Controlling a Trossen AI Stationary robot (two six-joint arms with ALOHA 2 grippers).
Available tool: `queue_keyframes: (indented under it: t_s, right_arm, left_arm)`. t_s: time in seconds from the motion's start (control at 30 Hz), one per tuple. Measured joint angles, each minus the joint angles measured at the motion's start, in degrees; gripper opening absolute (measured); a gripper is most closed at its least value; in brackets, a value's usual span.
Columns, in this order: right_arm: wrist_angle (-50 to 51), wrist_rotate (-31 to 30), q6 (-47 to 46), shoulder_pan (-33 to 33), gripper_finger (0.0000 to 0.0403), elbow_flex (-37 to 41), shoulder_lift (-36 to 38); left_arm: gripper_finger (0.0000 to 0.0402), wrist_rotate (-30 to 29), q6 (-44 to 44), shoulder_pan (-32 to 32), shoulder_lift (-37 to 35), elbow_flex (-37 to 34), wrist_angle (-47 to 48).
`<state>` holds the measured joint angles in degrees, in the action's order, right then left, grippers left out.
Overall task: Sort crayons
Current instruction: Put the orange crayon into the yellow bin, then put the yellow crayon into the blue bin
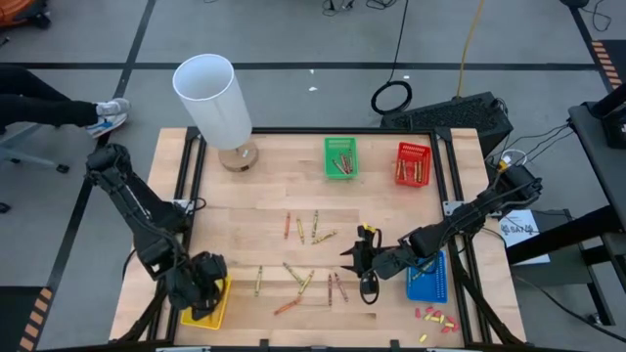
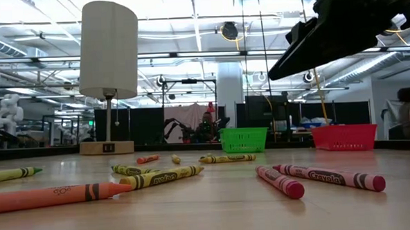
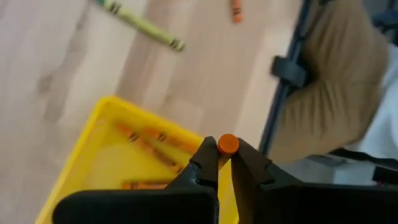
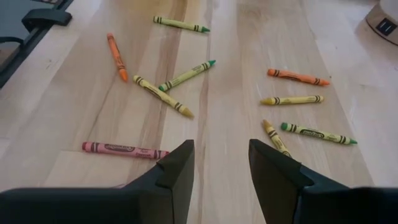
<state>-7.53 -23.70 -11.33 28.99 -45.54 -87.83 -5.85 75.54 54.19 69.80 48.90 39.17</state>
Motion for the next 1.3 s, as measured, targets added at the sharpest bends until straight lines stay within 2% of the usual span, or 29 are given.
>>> queue_keyframes:
  t_s: [0.3,0.6,0.7,1.03,1.2,1.3]
  right_arm:
    - [0.0,0.0,0.0,0.0,0.0136,0.0,0.0]
    - [0.0,0.0,0.0,0.0,0.0137,0.0,0.0]
    - [0.0,0.0,0.0,0.0,0.0136,0.0,0.0]
    - [0.0,0.0,0.0,0.0,0.0137,0.0,0.0]
    - [0.8,0.0,0.0,0.0,0.0137,0.0,0.0]
    - [1.9,0.0,0.0,0.0,0.0137,0.0,0.0]
  left_arm:
    - [0.0015,-0.1,3.7,0.1,0.3,0.0,3.8]
    - [0.0019,1.5,6.7,1.5,4.7,0.0,3.7]
    - [0.0038,1.6,6.7,1.9,5.7,0.0,3.4]
    - [0.0141,2.0,6.5,1.8,6.1,0.0,3.3]
    - [0.0154,2.6,5.7,1.9,6.1,0.0,0.7]
    - [0.0155,1.9,1.8,1.8,6.1,0.0,-2.3]
